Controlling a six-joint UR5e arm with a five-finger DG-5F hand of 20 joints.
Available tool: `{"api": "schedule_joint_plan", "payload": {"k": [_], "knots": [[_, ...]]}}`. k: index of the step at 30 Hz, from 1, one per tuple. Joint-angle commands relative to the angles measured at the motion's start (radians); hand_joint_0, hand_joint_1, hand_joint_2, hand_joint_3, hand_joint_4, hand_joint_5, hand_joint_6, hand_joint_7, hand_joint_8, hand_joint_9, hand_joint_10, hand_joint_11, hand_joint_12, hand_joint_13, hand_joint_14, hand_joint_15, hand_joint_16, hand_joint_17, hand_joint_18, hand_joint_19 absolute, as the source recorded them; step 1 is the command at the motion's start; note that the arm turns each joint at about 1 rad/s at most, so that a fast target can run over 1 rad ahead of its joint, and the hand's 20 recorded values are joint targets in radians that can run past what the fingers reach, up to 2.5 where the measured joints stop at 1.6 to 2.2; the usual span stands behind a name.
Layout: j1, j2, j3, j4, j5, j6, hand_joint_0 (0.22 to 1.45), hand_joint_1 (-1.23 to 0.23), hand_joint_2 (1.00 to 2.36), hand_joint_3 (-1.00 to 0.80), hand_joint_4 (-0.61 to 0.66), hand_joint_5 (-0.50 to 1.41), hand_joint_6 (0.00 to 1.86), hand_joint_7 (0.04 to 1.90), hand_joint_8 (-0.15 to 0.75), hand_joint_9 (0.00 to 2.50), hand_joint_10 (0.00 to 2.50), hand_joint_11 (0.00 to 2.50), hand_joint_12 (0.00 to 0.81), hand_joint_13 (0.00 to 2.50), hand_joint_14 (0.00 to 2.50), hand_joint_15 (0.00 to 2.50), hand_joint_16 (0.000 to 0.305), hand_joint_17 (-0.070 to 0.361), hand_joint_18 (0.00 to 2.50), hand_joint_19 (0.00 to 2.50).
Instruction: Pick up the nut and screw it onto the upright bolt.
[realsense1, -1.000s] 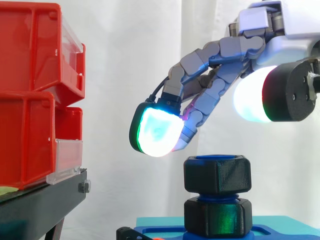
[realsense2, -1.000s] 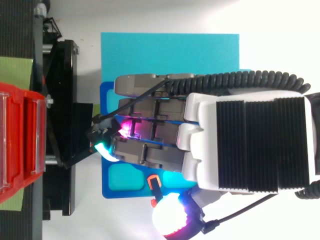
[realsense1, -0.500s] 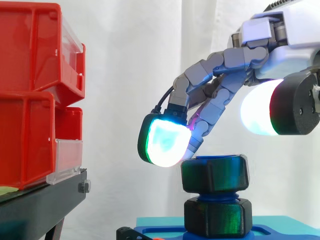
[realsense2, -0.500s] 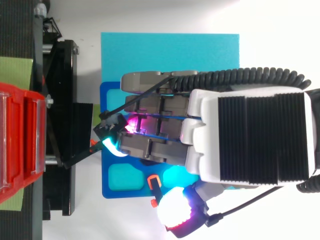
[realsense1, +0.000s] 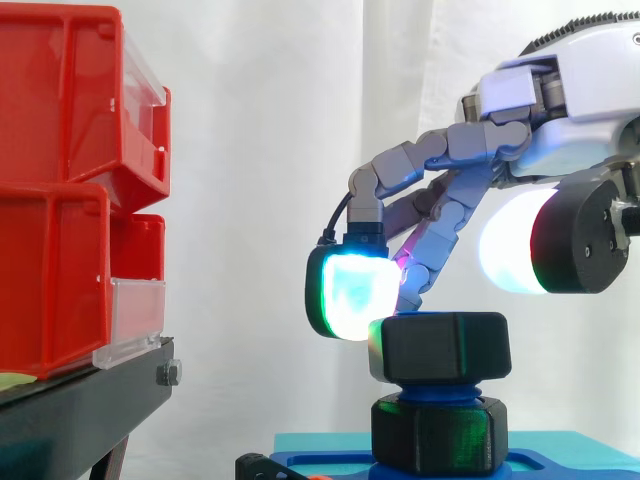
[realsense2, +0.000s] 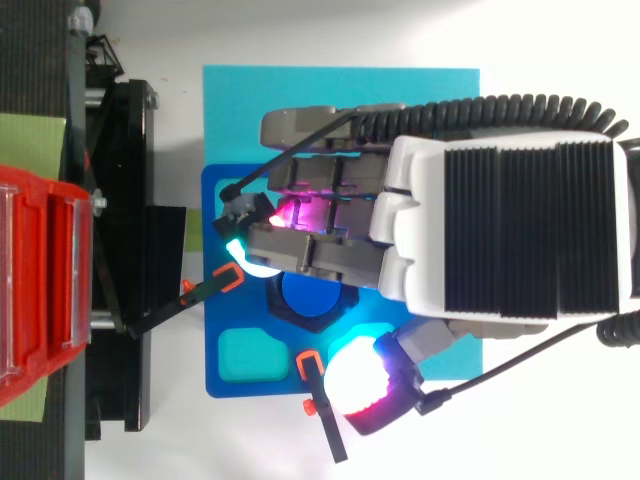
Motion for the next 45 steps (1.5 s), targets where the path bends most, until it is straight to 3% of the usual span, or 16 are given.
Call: {"api": "schedule_joint_plan", "payload": {"k": [1, 6, 14, 21, 25, 31, 41, 45], "knots": [[-0.01, 0.0, -0.001, -0.002, -0.001, 0.0, 0.51, -0.35, 1.0, -0.5, 0.14, -0.01, 0.5, 1.48, 0.225, 0.91, 0.0, 0.0, 0.193, 0.78, 0.0, 0.0, 0.021, 0.047, 0.42, 0.0], [-0.021, 0.0, -0.001, -0.002, -0.004, 0.0, 0.51, -0.36, 1.0, -0.5, 0.12, -0.02, 0.62, 1.34, 0.241, 0.99, 0.0, 0.0, 0.181, 0.86, 0.0, 0.0, 0.018, 0.041, 0.51, 0.01], [-0.031, 0.0, 0.001, 0.002, -0.01, 0.0, 0.52, -0.36, 1.0, -0.5, 0.1, 0.0, 0.66, 1.31, 0.255, 1.14, 0.0, 0.0, 0.161, 0.95, 0.0, 0.0, 0.015, 0.034, 0.63, 0.06], [-0.033, 0.001, 0.019, 0.01, -0.023, 0.002, 0.52, -0.35, 1.0, -0.5, 0.18, 0.01, 0.5, 1.52, 0.257, 1.15, 0.0, 0.0, 0.163, 0.96, 0.0, 0.0, 0.016, 0.036, 0.63, 0.08], [-0.027, 0.0, 0.042, 0.018, -0.026, 0.002, 0.52, -0.35, 1.0, -0.5, 0.21, -0.02, 0.5, 1.22, 0.253, 1.14, 0.0, 0.0, 0.167, 0.94, 0.0, 0.0, 0.017, 0.039, 0.62, 0.08], [-0.01, 0.0, 0.052, 0.051, -0.021, 0.0, 0.51, -0.34, 1.0, -0.5, 0.26, -0.05, 0.5, 0.98, 0.24, 1.11, 0.0, 0.0, 0.174, 0.92, 0.0, 0.0, 0.019, 0.043, 0.59, 0.07], [0.028, 0.0, 0.052, 0.094, -0.016, 0.0, 0.5, -0.31, 1.0, -0.5, 0.2, -0.08, 0.5, 0.69, 0.21, 1.0, 0.0, 0.0, 0.187, 0.8, 0.0, 0.0, 0.023, 0.051, 0.47, 0.02], [0.034, 0.0, 0.041, 0.094, -0.012, 0.0, 0.49, -0.24, 1.0, -0.5, 0.19, -0.1, 0.5, 0.61, 0.186, 0.87, 0.0, 0.0, 0.195, 0.68, 0.0, 0.0, 0.024, 0.055, 0.32, 0.0]]}}
